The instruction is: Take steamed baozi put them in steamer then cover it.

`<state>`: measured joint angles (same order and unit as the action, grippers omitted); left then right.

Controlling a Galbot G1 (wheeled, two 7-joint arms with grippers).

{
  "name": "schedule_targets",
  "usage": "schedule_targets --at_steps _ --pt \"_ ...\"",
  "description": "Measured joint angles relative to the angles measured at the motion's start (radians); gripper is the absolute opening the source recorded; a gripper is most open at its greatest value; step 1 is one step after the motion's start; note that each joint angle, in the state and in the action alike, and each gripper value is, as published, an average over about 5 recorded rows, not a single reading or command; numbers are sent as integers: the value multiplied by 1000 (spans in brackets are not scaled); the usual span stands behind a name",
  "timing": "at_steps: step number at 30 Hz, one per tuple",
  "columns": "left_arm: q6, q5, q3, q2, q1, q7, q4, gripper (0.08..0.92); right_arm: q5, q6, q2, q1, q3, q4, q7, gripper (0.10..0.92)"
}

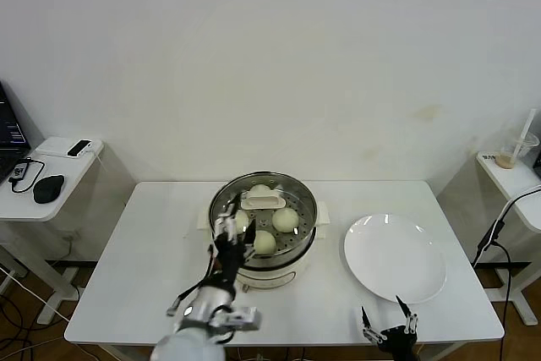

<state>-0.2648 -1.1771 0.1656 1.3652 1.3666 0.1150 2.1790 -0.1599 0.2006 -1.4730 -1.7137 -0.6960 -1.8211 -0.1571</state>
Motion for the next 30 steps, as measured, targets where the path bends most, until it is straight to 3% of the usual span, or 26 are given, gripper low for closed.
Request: schedule_targets --at_steps 7,15,30 --pt "171 450 209 1 198 -126 52 823 42 19 34 -6 7 -19 -1 823" --pt "261 924 348 -12 369 -202 48 823 117 30 64 -25 34 -50 14 823" --pt "346 1264 425 4 520 -244 -16 823 266 -54 137 -150 81 -178 72 823"
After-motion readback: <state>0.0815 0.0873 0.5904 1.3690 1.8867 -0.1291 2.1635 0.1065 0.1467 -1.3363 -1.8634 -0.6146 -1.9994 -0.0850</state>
